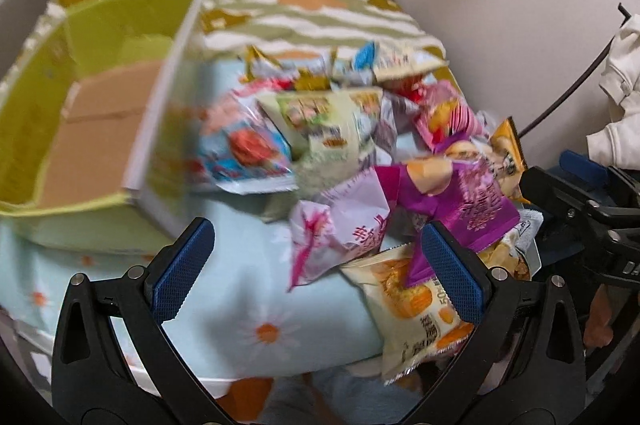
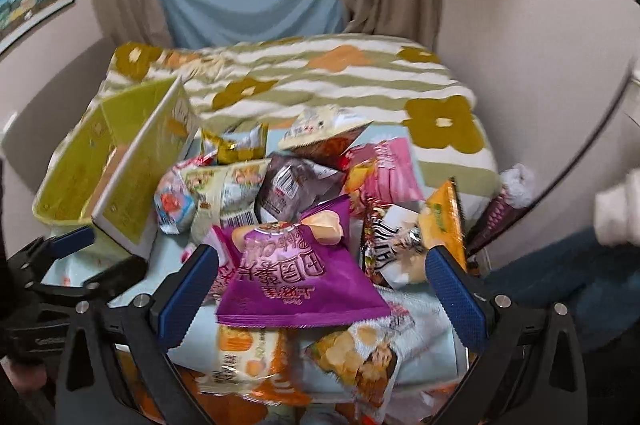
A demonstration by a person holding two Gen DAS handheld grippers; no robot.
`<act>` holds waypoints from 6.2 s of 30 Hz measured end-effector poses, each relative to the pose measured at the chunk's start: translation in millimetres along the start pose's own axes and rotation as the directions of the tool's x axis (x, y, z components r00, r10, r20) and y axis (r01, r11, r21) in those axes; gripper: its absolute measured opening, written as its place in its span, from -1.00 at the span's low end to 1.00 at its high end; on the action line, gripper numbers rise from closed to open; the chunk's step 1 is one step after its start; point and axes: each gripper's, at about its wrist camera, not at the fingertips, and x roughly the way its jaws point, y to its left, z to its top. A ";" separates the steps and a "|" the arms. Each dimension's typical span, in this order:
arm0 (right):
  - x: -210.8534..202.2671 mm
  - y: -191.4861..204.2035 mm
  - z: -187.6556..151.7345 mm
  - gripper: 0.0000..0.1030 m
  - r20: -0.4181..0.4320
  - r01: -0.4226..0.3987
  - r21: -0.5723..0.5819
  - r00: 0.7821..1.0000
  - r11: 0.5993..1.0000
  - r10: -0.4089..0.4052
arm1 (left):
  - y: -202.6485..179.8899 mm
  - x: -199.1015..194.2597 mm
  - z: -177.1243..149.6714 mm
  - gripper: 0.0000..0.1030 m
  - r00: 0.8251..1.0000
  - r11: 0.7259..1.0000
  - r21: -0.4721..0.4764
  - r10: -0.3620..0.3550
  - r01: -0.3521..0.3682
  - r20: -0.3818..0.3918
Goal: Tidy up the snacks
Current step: 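Grasp the white-pink packet with the left tool while the right tool grasps the purple chip bag, then carry both packets over the box and release them inside with both tools, then move both tools back to the snack pile and grasp new packets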
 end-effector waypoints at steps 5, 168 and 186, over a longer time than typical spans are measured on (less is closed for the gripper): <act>30.8 -7.1 7.4 0.99 -0.077 -0.103 -0.063 0.992 0.993 0.098 | -13.2 38.4 -2.4 1.00 0.998 1.000 0.018 0.007 -0.006 -0.059; -1.8 185.6 156.2 1.00 0.107 -0.144 -0.002 0.984 0.990 0.144 | 169.5 -128.1 121.9 0.96 0.964 0.968 0.063 0.232 -0.241 0.132; -66.3 -0.6 29.2 1.00 0.058 0.022 0.107 0.998 0.994 -0.028 | -18.6 -73.8 23.7 0.96 0.993 0.992 0.040 0.116 -0.117 0.034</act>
